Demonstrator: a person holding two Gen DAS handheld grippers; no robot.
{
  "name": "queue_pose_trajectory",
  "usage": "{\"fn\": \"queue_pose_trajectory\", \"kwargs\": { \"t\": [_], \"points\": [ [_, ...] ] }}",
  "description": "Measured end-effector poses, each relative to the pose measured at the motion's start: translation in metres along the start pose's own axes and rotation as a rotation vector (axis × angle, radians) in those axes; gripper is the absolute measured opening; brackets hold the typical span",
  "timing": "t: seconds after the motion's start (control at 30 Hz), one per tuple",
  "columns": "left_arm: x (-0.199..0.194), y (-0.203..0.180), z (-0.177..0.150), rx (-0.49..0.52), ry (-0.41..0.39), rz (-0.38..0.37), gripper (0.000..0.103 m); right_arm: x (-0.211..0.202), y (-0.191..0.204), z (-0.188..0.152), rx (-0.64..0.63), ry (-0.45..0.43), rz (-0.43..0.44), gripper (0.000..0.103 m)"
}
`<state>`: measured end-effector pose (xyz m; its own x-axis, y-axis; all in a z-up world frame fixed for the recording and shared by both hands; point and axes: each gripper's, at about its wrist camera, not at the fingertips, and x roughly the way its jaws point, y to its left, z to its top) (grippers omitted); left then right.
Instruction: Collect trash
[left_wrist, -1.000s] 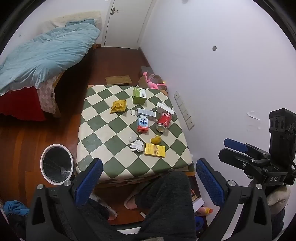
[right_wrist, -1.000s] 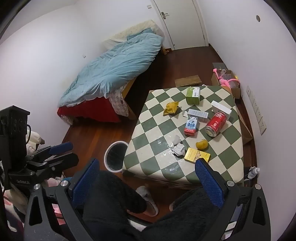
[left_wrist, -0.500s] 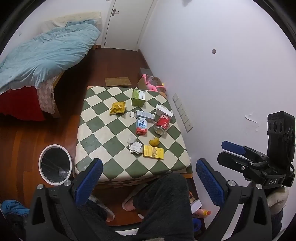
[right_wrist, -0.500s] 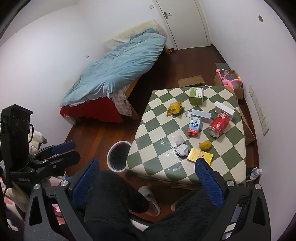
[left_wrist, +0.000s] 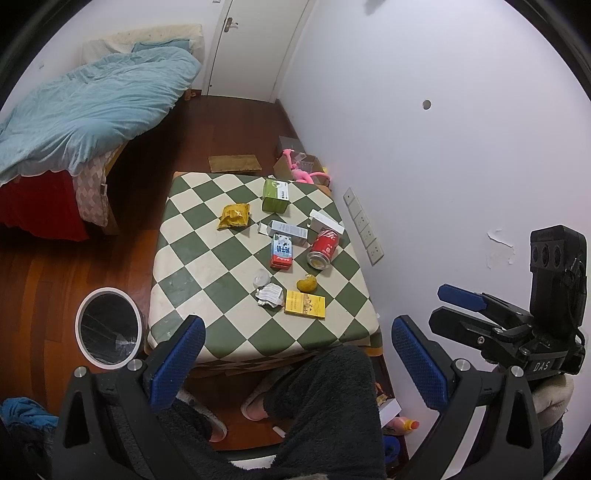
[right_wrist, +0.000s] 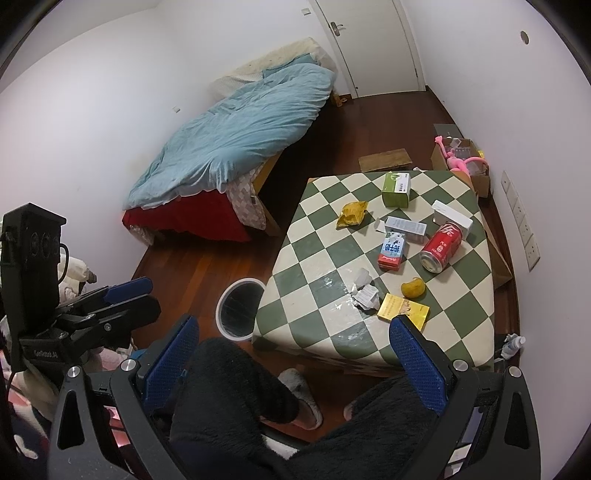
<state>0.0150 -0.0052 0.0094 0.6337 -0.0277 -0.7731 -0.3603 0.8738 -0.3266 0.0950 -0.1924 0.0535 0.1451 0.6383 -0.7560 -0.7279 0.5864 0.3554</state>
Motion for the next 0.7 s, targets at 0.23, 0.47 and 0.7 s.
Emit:
{"fn": "queue_pose_trajectory", "kwargs": {
  "t": [0.23,0.47,0.7],
  "points": [
    [-0.0005,0.0014,-0.0006,-0.003,-0.003,-0.002,0.103,-0.0004,0.0042,-0.0011,-0.003,0.000,0.001,0.103],
    [-0.0008,0.0000,0.0004,-0.002,-0.004,-0.002,0.103,0.0019,0.0050,-0.0023,-0.003,0.000,0.007,0.103],
    [-0.0016,-0.0025,0.0012,-0.003,-0.010,-0.005,0.103,0.0024,0.0069,-0.0018,-0.007,0.001,0.006,0.103]
  ]
}}
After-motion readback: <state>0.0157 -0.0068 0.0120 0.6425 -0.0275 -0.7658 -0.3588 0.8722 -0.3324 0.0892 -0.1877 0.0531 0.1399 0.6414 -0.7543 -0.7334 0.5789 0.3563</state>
